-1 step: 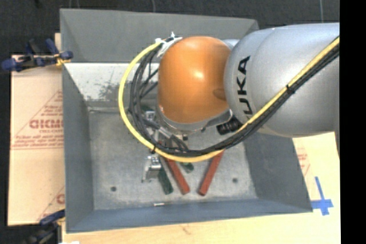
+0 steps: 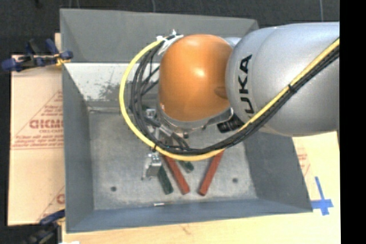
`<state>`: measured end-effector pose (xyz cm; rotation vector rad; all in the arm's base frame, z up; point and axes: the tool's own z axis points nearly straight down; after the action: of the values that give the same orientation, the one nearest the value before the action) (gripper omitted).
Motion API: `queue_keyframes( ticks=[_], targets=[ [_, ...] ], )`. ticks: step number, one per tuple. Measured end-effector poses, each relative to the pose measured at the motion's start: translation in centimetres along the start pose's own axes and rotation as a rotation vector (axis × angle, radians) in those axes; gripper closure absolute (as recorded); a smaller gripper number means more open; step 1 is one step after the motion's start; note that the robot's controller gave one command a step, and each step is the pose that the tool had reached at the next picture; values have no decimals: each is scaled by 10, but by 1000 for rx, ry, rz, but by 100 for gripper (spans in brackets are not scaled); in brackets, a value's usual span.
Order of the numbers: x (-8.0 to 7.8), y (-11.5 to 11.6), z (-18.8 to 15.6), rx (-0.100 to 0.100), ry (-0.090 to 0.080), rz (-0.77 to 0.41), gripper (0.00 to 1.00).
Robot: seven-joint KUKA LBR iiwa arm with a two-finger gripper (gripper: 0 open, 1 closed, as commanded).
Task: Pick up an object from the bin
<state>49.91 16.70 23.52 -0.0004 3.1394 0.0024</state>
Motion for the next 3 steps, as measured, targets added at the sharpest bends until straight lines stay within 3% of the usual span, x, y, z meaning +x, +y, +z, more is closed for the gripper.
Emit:
queue_keyframes(
  ticks=[1, 2, 3],
  targets=[
    [4, -25, 17, 0, -2, -64, 0],
    [-9, -51, 77, 0, -6, -57, 0],
    [2, -76, 131, 0, -3, -81, 0]
  ],
)
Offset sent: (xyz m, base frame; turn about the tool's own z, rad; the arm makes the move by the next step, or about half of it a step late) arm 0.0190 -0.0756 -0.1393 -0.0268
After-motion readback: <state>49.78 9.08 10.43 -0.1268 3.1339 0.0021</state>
